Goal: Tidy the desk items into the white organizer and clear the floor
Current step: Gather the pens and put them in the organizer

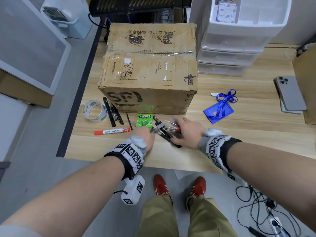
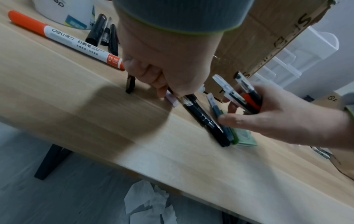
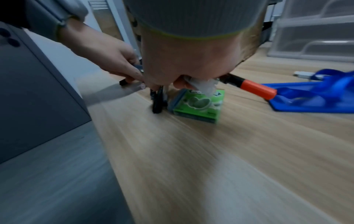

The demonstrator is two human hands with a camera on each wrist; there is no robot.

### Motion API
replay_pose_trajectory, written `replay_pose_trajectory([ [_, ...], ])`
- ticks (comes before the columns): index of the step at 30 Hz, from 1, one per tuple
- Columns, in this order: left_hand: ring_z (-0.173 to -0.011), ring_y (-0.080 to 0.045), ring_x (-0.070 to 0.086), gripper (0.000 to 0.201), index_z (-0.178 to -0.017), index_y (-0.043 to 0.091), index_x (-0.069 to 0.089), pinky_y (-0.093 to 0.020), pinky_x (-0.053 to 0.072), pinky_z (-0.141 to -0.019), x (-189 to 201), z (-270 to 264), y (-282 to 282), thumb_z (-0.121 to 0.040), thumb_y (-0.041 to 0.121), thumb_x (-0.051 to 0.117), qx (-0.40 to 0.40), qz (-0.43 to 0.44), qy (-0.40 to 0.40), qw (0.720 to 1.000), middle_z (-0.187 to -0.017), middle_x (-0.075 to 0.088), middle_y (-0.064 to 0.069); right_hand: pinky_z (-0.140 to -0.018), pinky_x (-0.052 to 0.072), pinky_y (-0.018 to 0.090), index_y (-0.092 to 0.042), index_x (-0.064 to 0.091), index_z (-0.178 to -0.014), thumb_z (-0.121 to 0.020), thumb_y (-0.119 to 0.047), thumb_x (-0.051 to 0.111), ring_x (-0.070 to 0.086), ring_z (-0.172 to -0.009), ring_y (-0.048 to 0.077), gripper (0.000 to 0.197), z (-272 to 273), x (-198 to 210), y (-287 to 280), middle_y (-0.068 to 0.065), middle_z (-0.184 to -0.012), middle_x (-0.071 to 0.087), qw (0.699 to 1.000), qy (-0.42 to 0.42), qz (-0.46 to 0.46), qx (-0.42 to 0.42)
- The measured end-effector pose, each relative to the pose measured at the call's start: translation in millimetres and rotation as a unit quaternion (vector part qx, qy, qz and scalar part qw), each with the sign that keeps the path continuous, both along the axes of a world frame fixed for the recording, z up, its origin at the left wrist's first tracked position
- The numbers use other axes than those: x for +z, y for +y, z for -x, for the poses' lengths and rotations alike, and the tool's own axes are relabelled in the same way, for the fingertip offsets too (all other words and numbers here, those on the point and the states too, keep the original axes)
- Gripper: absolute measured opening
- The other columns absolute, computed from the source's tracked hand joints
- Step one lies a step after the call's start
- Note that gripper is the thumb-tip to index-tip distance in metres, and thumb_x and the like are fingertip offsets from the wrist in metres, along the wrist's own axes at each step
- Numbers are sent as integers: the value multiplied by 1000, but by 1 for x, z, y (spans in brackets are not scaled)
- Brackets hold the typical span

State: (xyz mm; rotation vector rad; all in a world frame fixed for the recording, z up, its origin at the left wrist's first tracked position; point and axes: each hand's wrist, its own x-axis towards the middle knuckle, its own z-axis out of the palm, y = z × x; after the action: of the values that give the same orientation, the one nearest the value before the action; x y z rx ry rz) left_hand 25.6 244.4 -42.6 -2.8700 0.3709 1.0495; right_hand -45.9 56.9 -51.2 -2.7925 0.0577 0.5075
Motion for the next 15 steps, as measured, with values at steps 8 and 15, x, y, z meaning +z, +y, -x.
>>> replay_pose_trajectory([
  [8, -94, -28, 66, 34, -106, 2, 64, -35, 51, -80, -2, -3, -3, -104, 31, 46, 43, 2, 36, 998, -100, 66, -14, -60, 43, 32, -14, 43, -112, -74, -61, 66, 66, -82, 31, 65, -21, -8, 32, 8, -101, 60, 998, 17, 58, -37],
  [15, -81, -25, 55, 32, -111, 2, 69, -31, 40, -70, 9, 5, 1, -95, 27, 56, 120, 31, 18, 992, -90, 61, -11, -59, 44, 30, -15, 46, -99, -79, -36, 64, 58, -71, 28, 35, -31, -3, 38, 3, -89, 60, 994, 81, 68, -12],
])
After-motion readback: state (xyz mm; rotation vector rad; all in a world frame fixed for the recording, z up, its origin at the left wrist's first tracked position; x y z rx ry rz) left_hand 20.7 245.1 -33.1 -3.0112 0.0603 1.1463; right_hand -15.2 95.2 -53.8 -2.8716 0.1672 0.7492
